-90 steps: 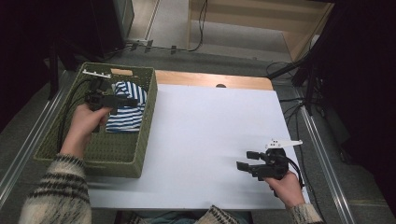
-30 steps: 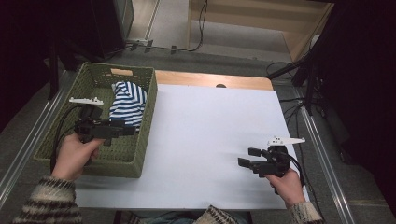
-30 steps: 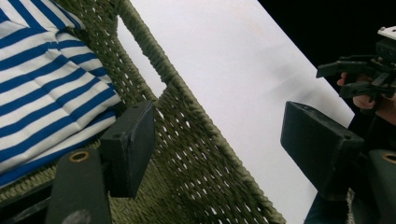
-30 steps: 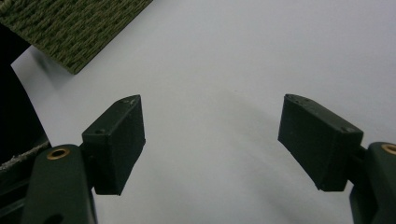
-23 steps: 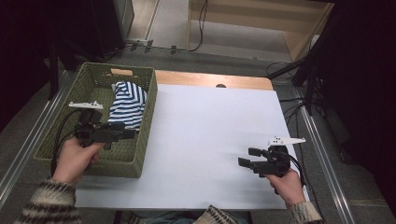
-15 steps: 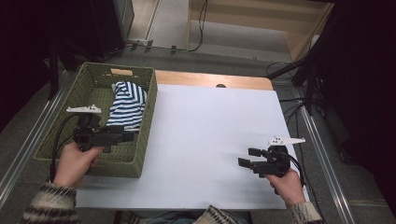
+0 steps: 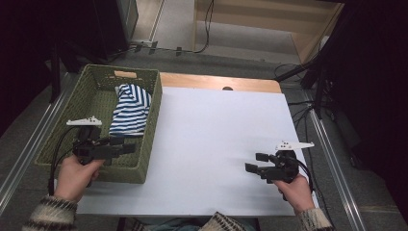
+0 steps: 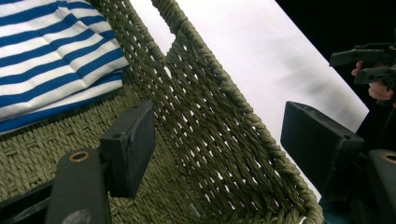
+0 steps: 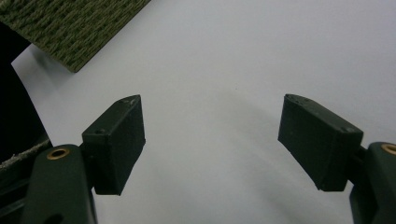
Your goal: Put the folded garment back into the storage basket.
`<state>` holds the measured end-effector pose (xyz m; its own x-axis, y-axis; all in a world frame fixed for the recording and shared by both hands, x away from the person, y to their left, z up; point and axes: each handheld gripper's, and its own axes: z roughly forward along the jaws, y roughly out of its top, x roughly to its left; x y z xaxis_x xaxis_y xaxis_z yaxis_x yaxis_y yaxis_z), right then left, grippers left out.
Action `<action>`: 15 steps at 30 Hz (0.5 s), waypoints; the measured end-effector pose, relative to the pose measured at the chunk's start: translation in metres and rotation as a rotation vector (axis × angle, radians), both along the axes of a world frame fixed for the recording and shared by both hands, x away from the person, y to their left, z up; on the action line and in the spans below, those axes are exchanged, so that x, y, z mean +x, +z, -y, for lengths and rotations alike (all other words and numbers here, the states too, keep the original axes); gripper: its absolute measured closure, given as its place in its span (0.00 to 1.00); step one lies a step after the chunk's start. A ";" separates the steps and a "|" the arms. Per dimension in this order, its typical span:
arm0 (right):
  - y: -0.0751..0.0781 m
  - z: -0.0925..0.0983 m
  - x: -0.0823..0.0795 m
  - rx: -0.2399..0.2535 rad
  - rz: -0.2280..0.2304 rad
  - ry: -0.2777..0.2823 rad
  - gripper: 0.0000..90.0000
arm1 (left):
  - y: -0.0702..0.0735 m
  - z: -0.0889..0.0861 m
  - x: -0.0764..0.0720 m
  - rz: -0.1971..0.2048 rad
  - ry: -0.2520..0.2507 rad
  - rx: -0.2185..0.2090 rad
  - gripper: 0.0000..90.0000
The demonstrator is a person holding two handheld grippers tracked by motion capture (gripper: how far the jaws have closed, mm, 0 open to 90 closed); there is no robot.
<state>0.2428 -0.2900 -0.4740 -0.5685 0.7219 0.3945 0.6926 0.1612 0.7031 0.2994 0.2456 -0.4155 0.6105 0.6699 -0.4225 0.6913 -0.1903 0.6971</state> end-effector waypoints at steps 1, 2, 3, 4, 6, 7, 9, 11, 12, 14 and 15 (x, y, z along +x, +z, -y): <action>0.000 0.000 0.000 0.000 0.000 0.000 0.23 | 0.000 0.000 -0.001 0.001 -0.003 0.002 0.30; 0.000 0.000 0.000 0.000 0.000 0.000 0.23 | -0.002 -0.001 -0.001 -0.004 -0.009 -0.003 0.30; 0.000 0.000 0.000 -0.001 0.001 0.001 0.23 | -0.003 -0.001 0.000 -0.011 -0.018 -0.007 0.30; 0.000 0.000 0.000 -0.001 0.001 0.002 0.23 | -0.005 -0.001 0.001 -0.024 -0.027 -0.011 0.30; -0.001 0.000 0.000 -0.002 0.001 0.002 0.23 | -0.006 -0.001 0.002 -0.030 -0.034 -0.017 0.30; -0.001 0.000 0.000 -0.002 0.000 0.001 0.23 | -0.006 -0.002 0.001 -0.022 -0.030 -0.022 0.30; -0.001 0.000 0.000 -0.003 0.001 0.002 0.23 | -0.007 -0.002 0.001 -0.021 -0.030 -0.031 0.30; -0.001 0.000 0.000 -0.006 0.000 0.004 0.23 | -0.007 -0.002 0.001 -0.023 -0.029 -0.030 0.30; -0.001 0.000 0.000 -0.007 -0.001 0.006 0.23 | -0.007 -0.002 0.001 -0.018 -0.027 -0.026 0.30; -0.001 -0.001 0.000 -0.009 -0.002 0.007 0.23 | -0.007 -0.001 0.001 -0.017 -0.028 -0.021 0.30; -0.001 -0.001 0.000 -0.010 -0.002 0.006 0.23 | -0.007 -0.001 0.001 -0.017 -0.030 -0.019 0.30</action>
